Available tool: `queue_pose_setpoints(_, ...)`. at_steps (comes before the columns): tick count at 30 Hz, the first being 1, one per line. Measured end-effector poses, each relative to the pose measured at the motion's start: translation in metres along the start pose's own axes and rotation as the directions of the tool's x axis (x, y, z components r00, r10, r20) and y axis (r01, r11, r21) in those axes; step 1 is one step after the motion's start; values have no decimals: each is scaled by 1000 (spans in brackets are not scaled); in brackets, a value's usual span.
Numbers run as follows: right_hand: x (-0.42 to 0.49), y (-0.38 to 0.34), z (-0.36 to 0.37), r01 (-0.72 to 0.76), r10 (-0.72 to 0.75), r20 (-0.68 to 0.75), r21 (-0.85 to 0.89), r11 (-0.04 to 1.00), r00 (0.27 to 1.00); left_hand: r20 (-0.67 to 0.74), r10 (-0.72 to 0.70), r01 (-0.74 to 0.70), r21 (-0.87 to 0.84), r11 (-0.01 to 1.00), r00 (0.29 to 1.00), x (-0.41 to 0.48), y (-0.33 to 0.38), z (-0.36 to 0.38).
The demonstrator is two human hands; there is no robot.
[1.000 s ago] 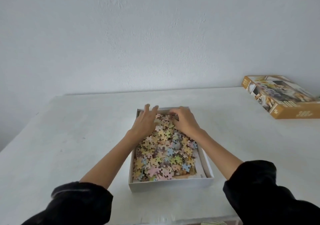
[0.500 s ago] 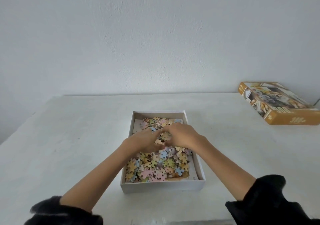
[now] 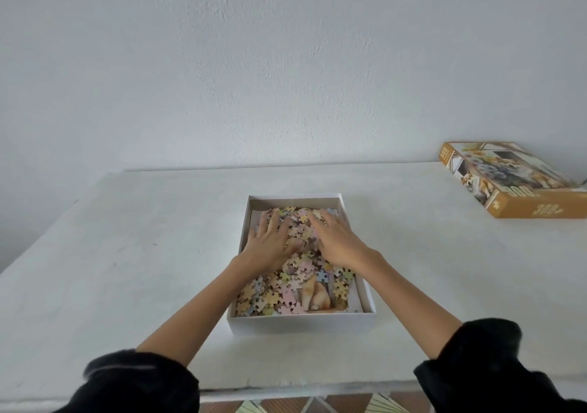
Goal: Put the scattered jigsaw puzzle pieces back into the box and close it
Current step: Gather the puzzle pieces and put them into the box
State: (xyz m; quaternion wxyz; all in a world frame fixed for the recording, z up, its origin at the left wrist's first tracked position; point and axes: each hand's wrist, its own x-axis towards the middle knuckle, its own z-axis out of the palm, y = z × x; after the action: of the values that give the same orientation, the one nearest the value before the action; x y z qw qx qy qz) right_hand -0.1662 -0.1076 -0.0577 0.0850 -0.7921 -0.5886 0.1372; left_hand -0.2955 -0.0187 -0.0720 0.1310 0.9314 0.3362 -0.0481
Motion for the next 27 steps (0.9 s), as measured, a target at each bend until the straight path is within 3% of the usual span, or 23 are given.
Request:
queue_pose_setpoints(3,10,2,9,-18,18,1,-3,1000,1000,5,20,-20,3,1000,1000,16,-2,4)
queue_pose_setpoints(5,13,0,12,-65,66,-13,22,998,998,-9,-50,51,74,996,999,23,-4,5)
queue_pose_setpoints(7,14,-4,13,-88,88,-88,7,996,992,-97,-108,120,131,984,989,28,-3,3)
queue_pose_setpoints(9,10,-9,12,-59,52,-157,-36,998,986,-186,-39,66,143,987,982,28,-2,2)
queue_pose_setpoints(12,-2,-15,7,24,-27,-57,-54,998,998,-118,110,-104,54,993,987,29,-6,3)
queue_pose_setpoints(14,-10,-15,-2,62,-59,54,-45,997,997,-64,122,-117,69,991,991,28,-12,3)
queue_pose_setpoints(16,-15,-15,-12,90,-90,92,6,996,992,-152,102,-90,84,992,983,29,-16,2)
queue_pose_setpoints(19,-14,-13,-15,115,-110,-65,85,990,992,-329,93,-97,5,995,940,30,-21,-1)
queue_pose_setpoints(21,-11,-8,-7,150,-145,-66,76,986,987,-272,157,-178,-51,983,949,32,-25,-2)
queue_pose_setpoints(24,-18,-5,-1,182,-182,154,18,983,971,-48,183,-184,-33,982,982,30,-24,-4)
queue_pose_setpoints(27,-26,-7,-11,176,-186,98,102,979,978,44,93,-94,19,995,995,22,-15,-5)
